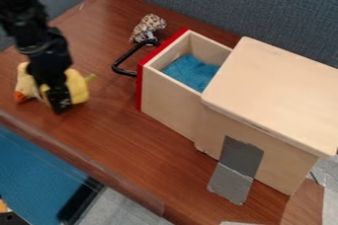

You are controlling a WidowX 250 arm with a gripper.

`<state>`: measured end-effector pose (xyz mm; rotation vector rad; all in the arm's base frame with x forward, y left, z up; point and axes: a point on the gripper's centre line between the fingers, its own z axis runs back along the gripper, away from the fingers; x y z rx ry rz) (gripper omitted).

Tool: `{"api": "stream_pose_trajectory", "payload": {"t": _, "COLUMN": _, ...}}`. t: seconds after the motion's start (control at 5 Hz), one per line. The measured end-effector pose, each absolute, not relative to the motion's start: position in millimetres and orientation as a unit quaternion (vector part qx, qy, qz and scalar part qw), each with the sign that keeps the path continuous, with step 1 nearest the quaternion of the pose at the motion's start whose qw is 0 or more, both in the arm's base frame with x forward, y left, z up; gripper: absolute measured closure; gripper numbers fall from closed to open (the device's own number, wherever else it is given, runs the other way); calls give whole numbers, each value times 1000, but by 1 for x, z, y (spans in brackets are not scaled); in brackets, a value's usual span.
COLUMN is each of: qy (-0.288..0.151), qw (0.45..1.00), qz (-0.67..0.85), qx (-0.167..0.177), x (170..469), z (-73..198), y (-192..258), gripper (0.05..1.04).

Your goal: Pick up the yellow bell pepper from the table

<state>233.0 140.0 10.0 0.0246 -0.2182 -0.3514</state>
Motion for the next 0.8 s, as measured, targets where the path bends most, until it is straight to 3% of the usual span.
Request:
{"api": "stream_pose_trajectory", "payload": {"t": 0.2, "qy": -120, "qw": 983, "qz": -142, "qx": 9, "x": 218, "z": 34, "y": 130, "gripper": 316}}
{"api": "stream_pose_trajectory", "payload": {"t": 0.4, "qy": -161, "qw": 982, "qz": -102, "qx": 15, "x": 225, "z": 74, "y": 106, "gripper": 316}}
{"api": "stream_pose_trajectory", "payload": {"t": 0.8, "qy": -193, "qw": 977, "qz": -84, "qx": -8, "x": 254, "z": 120, "y": 40, "gripper": 316}}
